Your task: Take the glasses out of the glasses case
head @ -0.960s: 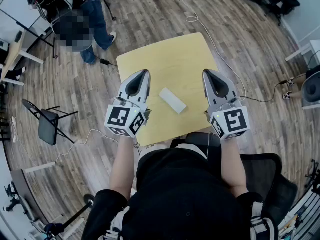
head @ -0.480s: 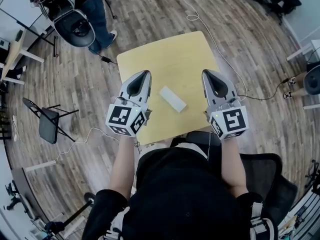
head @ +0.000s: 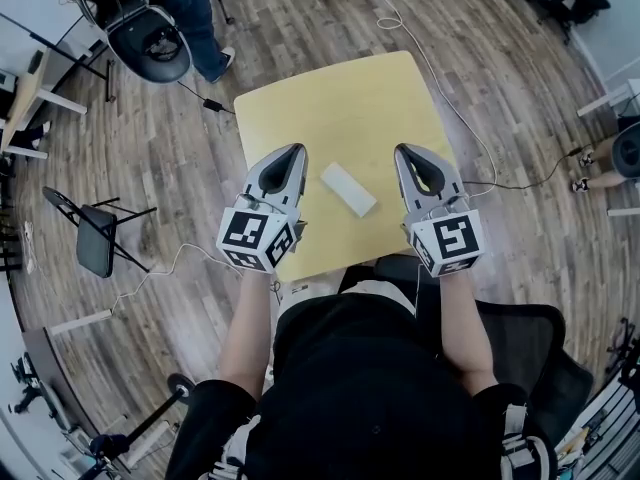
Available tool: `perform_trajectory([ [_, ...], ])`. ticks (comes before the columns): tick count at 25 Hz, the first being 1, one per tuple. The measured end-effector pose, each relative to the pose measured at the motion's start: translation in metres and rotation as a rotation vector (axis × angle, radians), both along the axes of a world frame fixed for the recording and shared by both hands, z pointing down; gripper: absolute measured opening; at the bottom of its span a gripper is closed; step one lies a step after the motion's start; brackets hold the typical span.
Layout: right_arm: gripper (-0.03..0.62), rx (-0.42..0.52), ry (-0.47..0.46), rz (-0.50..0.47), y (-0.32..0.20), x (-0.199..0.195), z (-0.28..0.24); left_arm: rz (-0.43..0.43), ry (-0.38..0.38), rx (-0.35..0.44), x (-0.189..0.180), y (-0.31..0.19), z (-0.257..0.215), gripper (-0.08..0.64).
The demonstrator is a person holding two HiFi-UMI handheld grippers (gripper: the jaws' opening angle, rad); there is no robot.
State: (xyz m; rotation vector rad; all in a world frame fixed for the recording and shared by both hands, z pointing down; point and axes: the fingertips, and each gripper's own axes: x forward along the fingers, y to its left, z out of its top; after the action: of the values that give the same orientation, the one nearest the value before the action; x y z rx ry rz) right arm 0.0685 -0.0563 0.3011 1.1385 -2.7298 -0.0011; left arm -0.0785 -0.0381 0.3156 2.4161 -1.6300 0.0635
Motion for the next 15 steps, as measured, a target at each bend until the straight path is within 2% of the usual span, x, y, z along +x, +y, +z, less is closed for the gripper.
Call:
perform_trajectory([
  [10,0.084,-0.133,0.092,-0.035,0.002,-0.027,0.071,0.018,-0.016,-0.104,-0.01,0.003,0.049,0.025],
  [15,0.144,-0.2,0.131,-0.056,0.008,-0.037,0.108,0.013,-0.011,-0.15,-0.015,0.005,0.074,0.025],
])
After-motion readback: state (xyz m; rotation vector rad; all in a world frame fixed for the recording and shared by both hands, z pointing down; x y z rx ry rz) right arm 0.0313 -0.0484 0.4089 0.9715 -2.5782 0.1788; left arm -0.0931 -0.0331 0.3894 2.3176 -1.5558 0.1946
